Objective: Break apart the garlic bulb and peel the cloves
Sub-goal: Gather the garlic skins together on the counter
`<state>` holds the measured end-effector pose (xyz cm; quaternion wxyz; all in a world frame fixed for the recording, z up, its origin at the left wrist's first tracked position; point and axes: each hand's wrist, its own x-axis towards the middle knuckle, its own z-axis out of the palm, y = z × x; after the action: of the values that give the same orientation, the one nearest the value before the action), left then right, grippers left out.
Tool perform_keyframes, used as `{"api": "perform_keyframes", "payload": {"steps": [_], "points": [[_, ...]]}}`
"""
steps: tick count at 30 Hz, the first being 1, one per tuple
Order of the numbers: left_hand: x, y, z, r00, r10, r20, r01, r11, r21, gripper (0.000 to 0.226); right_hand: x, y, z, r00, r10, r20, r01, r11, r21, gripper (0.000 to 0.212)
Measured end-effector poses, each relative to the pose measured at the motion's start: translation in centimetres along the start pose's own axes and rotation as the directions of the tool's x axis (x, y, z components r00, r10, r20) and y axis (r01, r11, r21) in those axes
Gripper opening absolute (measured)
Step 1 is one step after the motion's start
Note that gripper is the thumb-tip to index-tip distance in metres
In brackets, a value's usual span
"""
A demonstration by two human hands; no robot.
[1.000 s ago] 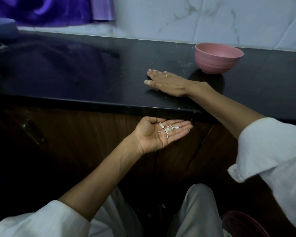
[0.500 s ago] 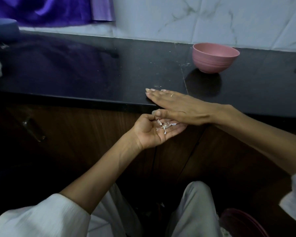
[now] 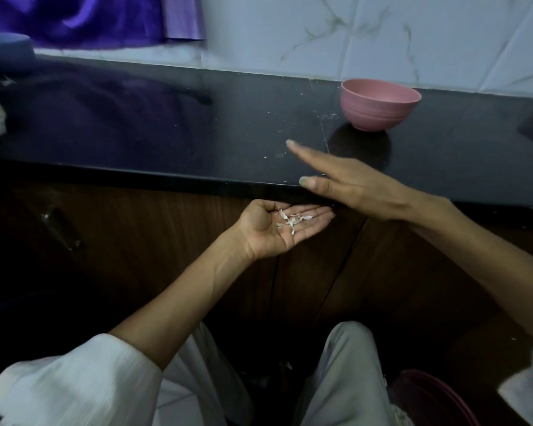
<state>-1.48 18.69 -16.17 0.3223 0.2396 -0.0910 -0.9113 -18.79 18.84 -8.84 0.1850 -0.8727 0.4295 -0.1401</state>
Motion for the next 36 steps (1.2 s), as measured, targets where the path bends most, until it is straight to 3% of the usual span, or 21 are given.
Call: {"api": "perform_keyframes", "payload": {"steps": [4, 7, 17, 23, 26, 29, 32, 36], "points": [[-0.4, -0.2, 0.3, 1.0, 0.004, 0.004, -0.004, 1.0, -0.015, 0.05, 0.2, 2.1, -1.4, 0.974, 0.224, 0.029, -0.211, 0.948, -0.238, 0.102], [-0.3, -0.1, 0.4, 1.0, 0.003, 0.01, -0.002, 1.0, -0.019, 0.05, 0.9, 3.5, -0.8, 0.964, 0.257, 0.068, -0.209, 0.891, -0.403, 0.13], [-0.2, 0.0, 0.1, 0.999, 0.033, -0.006, -0.032, 0.997, 0.071, 0.048, -1.8, 0.5, 2.2, 0.991, 0.026, 0.134, 0.035, 0.898, -0.439, 0.112], [-0.1, -0.1, 0.0, 1.0, 0.018, -0.017, -0.017, 0.998, 0.06, 0.054, -3.1, -1.3, 2.2, 0.988, -0.101, 0.114, 0.123, 0.971, -0.206, 0.095], [-0.3, -0.1, 0.1, 0.999, 0.019, -0.031, -0.018, 0.999, 0.033, 0.047, -2.0, -0.2, 1.3, 0.999, -0.041, 0.035, 0.048, 0.976, -0.211, 0.097], [-0.5, -0.2, 0.3, 0.999, 0.025, -0.024, -0.024, 1.0, 0.01, 0.045, -0.3, 1.1, 1.2, 0.997, 0.066, 0.042, -0.052, 0.959, -0.28, 0.095], [-0.4, -0.3, 0.3, 0.998, 0.046, -0.051, -0.045, 0.999, 0.024, 0.043, 0.9, 0.9, 2.2, 0.996, 0.053, 0.07, -0.02, 0.914, -0.406, 0.106], [-0.5, -0.4, 0.3, 0.997, 0.063, -0.053, -0.058, 0.995, 0.077, 0.049, 0.6, -0.4, 3.5, 0.995, -0.038, 0.089, 0.072, 0.909, -0.411, 0.113]]}}
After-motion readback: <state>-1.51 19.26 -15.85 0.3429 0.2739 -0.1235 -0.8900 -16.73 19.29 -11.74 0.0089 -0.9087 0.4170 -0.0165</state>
